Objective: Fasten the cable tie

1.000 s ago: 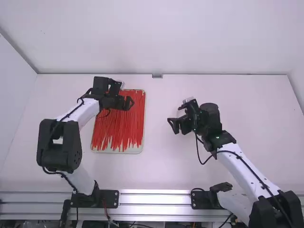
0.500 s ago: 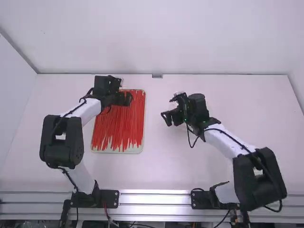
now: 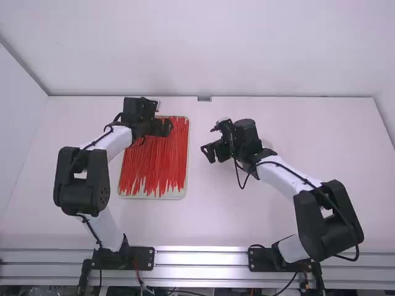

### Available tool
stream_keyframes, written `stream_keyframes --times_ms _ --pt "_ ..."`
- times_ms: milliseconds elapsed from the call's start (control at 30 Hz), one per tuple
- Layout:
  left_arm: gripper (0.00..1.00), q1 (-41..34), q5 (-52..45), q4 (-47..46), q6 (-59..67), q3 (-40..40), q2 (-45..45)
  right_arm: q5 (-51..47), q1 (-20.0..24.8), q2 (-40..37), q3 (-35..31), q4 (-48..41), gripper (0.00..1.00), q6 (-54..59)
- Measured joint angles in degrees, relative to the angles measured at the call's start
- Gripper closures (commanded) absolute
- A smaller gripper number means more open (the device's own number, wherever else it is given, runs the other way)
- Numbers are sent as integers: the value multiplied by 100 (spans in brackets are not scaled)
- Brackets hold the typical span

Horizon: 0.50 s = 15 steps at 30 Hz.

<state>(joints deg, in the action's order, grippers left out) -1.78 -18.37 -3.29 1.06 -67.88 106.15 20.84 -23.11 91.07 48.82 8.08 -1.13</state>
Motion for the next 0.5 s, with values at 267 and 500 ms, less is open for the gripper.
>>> stream_keyframes --times_ms 267,500 --pt "1 0 4 37 0 -4 -2 0 2 0 0 24 1 2" --pt "1 0 7 39 -72 -4 0 0 2 2 0 22 1 2"
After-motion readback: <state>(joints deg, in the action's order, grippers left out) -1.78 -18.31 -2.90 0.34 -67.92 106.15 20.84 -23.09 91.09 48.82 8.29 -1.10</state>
